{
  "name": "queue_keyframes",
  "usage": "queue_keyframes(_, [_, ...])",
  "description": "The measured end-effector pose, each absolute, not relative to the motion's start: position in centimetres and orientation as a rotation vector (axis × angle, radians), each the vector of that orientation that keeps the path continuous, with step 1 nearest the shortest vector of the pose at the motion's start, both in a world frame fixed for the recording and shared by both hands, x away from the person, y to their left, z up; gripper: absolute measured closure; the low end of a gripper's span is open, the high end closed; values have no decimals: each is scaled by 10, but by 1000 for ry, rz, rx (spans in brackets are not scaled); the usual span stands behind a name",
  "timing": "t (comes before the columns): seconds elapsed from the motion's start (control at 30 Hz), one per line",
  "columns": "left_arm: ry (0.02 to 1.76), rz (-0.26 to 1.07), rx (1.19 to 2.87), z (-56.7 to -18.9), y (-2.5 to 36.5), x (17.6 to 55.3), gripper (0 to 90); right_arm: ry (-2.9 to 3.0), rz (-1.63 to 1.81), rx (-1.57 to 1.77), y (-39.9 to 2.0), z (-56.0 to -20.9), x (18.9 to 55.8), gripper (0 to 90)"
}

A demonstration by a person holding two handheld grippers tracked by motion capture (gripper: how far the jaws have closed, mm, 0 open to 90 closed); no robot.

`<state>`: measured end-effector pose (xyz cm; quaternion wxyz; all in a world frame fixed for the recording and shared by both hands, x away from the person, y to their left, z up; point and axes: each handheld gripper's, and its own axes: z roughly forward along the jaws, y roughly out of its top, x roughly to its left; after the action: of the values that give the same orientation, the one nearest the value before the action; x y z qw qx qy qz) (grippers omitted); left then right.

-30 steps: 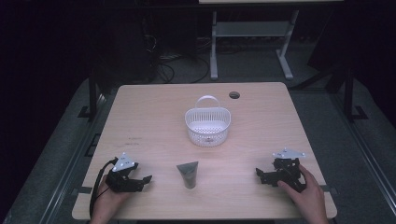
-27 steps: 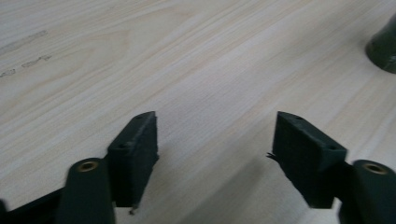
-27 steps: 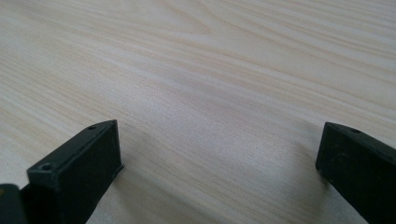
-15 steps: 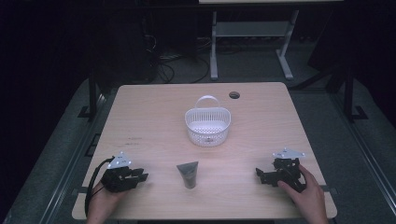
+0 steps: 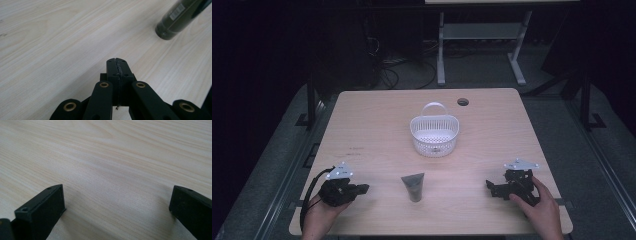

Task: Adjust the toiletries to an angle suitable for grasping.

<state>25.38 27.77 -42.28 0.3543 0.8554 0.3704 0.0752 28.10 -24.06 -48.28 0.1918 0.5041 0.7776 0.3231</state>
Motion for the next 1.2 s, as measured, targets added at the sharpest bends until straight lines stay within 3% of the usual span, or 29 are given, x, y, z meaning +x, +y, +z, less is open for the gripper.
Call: queue_keyframes(1.2, [769, 117, 2210, -378, 237, 241, 896, 2184, 907, 1414, -241, -483, 281, 0])
